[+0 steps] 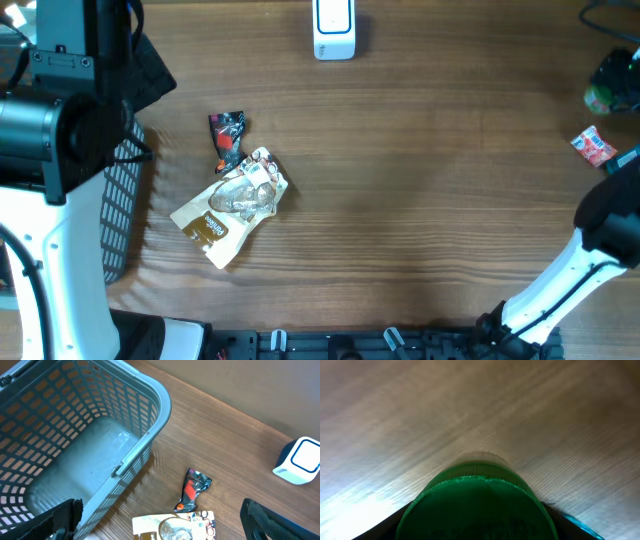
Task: Scan the item barcode
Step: 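Carry the green jar to the right edge and release it, then reach the right gripper to the clear snack bag and grasp it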
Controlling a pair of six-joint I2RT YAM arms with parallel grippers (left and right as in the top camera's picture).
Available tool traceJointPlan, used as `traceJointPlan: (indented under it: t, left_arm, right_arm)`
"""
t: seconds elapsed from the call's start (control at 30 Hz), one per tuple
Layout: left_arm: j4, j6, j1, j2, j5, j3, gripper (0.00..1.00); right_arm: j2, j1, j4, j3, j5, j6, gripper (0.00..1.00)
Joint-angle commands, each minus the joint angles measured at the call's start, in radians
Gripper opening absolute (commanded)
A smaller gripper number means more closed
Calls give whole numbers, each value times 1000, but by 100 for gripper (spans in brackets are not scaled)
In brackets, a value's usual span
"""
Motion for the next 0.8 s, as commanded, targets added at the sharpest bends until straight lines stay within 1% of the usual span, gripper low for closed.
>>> traceJointPlan:
  t: [0.0, 0.13, 0.2, 0.23, 0.3, 0.33, 0.43, 0.53, 0.6, 0.63, 0.67, 0.7, 0.77]
  left_arm:
    - [2, -10, 3, -6, -2, 5, 100]
    - [2, -10, 3, -6, -2, 5, 100]
    - [2, -10, 3, -6, -2, 5, 100]
    - [2, -10, 3, -6, -2, 5, 100]
    - [2, -11, 3, -6, -2, 5, 100]
    - [2, -11, 3, -6, -2, 5, 100]
    - [2, -10, 3, -6, -2, 5, 100]
    - [2, -10, 3, -6, -2, 5, 100]
    - [2, -10, 3, -6, -2, 5, 100]
    - [2, -11, 3, -6, -2, 5, 100]
    - [2, -11, 3, -6, -2, 6, 100]
    - [2, -11, 3, -6, -2, 6, 100]
    - [2, -10, 3, -6, -2, 5, 100]
  right_arm:
    - [89, 7, 27, 10, 9, 16, 72]
    - [131, 7, 73, 10, -51, 24, 73]
    - [130, 7, 75, 11, -50, 22, 80]
    - [126, 7, 72, 11, -51, 18, 86]
    - [118, 7, 73, 13, -43, 14, 93]
    - [106, 7, 66, 23, -43, 14, 100]
    - [29, 7, 42, 73, -12, 17, 100]
    - [-142, 39, 13, 187, -37, 41, 100]
    - [-235, 99, 35, 201, -103, 38, 100]
    - [-273, 159, 33, 201, -197, 13, 99]
    - [-283, 226, 4, 201, -283, -5, 100]
    - [-277, 303, -37, 197, -322, -11, 100]
    - [-250, 428, -74, 164, -336, -8, 100]
